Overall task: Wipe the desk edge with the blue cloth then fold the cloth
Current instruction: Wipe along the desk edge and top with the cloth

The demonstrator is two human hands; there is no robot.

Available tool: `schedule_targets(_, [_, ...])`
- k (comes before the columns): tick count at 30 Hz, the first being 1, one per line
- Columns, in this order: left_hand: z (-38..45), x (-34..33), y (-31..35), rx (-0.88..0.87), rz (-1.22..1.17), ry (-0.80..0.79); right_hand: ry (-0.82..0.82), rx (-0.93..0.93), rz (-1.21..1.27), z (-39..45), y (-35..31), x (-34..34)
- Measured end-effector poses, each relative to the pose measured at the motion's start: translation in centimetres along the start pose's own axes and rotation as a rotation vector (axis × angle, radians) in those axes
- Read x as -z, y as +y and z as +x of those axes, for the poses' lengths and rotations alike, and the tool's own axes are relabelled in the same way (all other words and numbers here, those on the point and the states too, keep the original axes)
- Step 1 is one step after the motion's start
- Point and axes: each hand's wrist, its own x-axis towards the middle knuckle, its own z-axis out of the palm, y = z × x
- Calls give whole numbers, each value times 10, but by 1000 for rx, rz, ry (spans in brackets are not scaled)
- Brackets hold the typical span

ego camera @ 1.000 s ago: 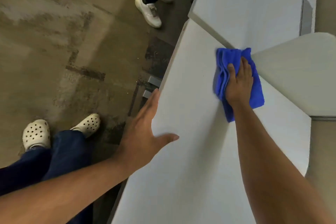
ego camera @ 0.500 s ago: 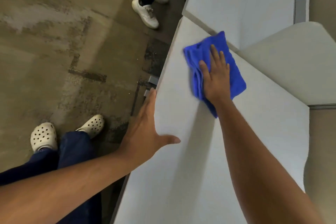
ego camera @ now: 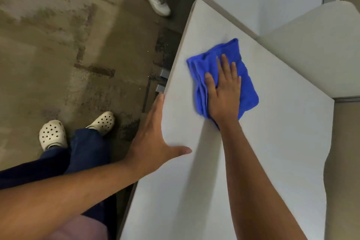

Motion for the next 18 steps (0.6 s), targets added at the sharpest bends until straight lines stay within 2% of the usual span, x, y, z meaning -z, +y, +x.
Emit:
schedule_targets(2, [-1,0,3,-12,-1,-4,73,-229,11,22,-9,0])
schedule_targets(4, [-2,1,5,-19,-3,-2,72,-288,-46,26,-38,-9])
schedule_targets(7, [1,0,2,-43,-7,31,19,-54,-116,-9,-71,-21])
schedule_targets(10, [5,0,-2,-96,-41,26,-53,133,-131,-49,-53,-17])
schedule_targets(14, [3,-2,-8,-89,-66,3,-98,204,-150,-41,-31,-12])
schedule_targets(18, [2,-1,-15,-25,-18,-34,-57,176,-120,27,-53,-13])
